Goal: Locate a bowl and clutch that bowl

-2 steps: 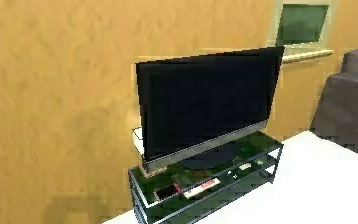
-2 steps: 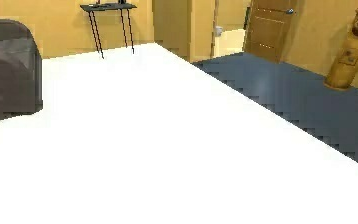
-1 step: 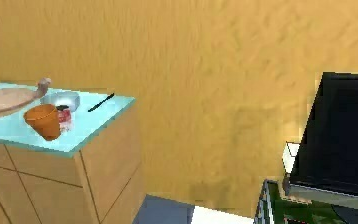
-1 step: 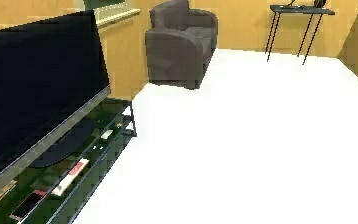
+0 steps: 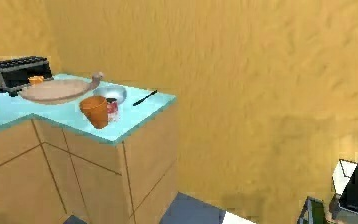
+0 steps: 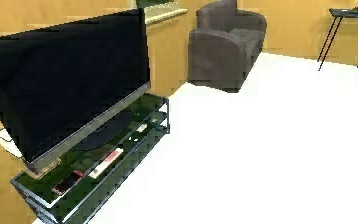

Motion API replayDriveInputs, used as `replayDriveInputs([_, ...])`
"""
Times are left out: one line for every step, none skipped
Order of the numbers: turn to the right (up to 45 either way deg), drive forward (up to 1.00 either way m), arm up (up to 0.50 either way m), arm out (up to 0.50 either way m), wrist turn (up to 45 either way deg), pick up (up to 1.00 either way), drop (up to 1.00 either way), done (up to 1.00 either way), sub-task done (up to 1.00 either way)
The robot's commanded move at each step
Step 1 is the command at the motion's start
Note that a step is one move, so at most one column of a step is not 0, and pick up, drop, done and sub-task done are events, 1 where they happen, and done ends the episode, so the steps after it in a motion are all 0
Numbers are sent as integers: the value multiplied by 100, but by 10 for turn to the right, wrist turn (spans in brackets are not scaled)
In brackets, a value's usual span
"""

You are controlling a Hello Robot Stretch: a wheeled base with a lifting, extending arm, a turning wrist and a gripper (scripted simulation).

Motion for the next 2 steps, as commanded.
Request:
replayDriveInputs([0,30,0,0,0,0,0,0,0])
replayDriveInputs([-450,0,0,0,0,0,0,0,0])
